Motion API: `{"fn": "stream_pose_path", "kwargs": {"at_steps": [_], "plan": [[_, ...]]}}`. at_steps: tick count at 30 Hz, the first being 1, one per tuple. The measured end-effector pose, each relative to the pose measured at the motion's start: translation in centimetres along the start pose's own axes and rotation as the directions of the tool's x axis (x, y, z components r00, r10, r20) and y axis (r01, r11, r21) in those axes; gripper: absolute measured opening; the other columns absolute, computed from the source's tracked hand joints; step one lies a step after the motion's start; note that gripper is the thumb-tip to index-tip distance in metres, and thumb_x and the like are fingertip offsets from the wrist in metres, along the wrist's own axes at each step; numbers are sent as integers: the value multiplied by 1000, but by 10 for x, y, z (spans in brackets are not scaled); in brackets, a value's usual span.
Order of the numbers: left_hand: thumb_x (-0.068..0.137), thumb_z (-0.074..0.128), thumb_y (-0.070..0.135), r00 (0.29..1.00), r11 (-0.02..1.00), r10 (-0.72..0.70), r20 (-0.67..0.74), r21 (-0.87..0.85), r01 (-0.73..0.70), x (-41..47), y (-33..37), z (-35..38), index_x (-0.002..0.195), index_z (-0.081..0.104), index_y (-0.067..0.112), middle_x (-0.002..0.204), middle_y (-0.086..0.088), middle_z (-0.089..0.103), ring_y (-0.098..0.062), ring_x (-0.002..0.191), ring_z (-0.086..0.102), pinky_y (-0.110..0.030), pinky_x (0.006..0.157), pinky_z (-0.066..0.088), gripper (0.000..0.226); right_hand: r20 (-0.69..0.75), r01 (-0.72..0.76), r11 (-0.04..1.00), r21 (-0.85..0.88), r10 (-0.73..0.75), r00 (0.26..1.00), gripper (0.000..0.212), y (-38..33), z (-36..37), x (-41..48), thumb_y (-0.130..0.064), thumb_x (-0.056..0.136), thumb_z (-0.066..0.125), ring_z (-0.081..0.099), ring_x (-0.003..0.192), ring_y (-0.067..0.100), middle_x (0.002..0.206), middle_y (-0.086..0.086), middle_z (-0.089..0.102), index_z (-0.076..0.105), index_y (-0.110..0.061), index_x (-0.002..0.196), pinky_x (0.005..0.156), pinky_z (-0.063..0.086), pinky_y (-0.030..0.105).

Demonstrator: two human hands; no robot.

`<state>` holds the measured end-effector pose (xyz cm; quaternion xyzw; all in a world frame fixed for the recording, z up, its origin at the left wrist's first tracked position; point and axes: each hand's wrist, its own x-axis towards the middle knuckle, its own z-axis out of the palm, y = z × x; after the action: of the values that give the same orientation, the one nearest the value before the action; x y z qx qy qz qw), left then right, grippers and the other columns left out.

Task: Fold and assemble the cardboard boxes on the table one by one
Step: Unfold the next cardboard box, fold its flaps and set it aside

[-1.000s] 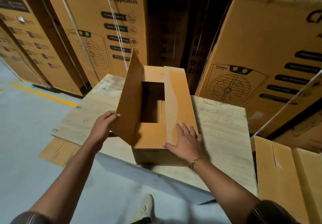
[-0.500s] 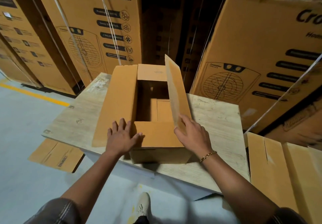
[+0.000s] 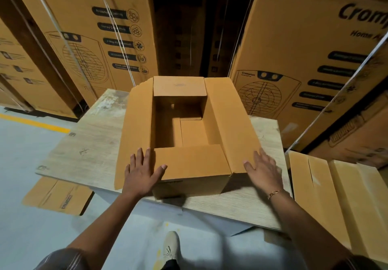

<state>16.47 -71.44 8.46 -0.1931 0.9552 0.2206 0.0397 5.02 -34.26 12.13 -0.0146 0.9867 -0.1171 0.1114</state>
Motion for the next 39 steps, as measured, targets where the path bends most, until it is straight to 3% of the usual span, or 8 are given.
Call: {"fn": "stream_pose_path", "kwargs": {"at_steps": [6,11,15,18,22,29,35,39], "plan": [[78,22,92,1000,990,14,22,-139,-11,2,-4,0,163,0,30,171,-4,0,-33,156,12,-61,120,27,107,255,-27,971,237,-35,966,82,-32,21,11,-82,89,14,50,133,28,150,1,51,48,-31,145,109,41,44],[79,27,91,999,978,23,25,-210,-17,2,-6,3,163,2,31,172,-2,2,-31,156,14,-58,119,30,106,140,234,972,-1,-231,963,70,-70,9,36,-54,100,37,22,149,28,167,-1,14,10,-30,160,117,30,48],[81,27,90,999,969,38,33,-245,-28,3,-8,-1,163,4,32,171,2,2,-28,156,15,-57,119,30,103,206,426,887,-180,-389,898,61,-113,3,57,-61,100,25,11,152,24,165,-4,20,31,-35,154,119,14,50],[84,22,89,999,926,4,37,-377,10,3,-10,-14,158,22,38,169,4,17,-25,152,25,-59,117,32,90,212,339,940,-39,-324,922,67,-138,-18,63,-65,100,19,47,128,22,120,-3,68,74,-27,104,108,22,50],[89,19,79,1000,816,-17,27,-577,29,4,6,-42,143,49,25,142,0,47,-22,131,45,-47,107,41,82,206,211,910,357,-297,932,67,-135,-64,53,-62,99,39,71,77,21,71,0,74,74,-12,71,91,46,42],[99,23,66,996,830,-41,79,-552,78,3,5,-40,142,50,22,142,-5,53,-16,119,49,-38,99,40,67,471,438,878,-193,-308,827,69,-130,-21,46,-69,98,17,22,149,25,161,-2,34,34,-31,153,115,11,54],[101,18,66,969,675,-45,243,-707,209,-5,11,-65,130,47,43,127,10,52,-18,117,52,-41,100,45,47,143,263,929,259,-306,941,48,-136,-69,55,-60,100,38,58,97,22,94,-2,66,69,-24,88,91,36,41],[97,27,67,971,727,-35,236,-661,187,2,5,-60,154,37,28,156,1,41,-23,140,41,-42,107,35,69,633,282,902,328,-431,643,31,-118,-107,32,-37,96,62,59,117,22,117,8,69,71,-11,111,99,43,34]]}}
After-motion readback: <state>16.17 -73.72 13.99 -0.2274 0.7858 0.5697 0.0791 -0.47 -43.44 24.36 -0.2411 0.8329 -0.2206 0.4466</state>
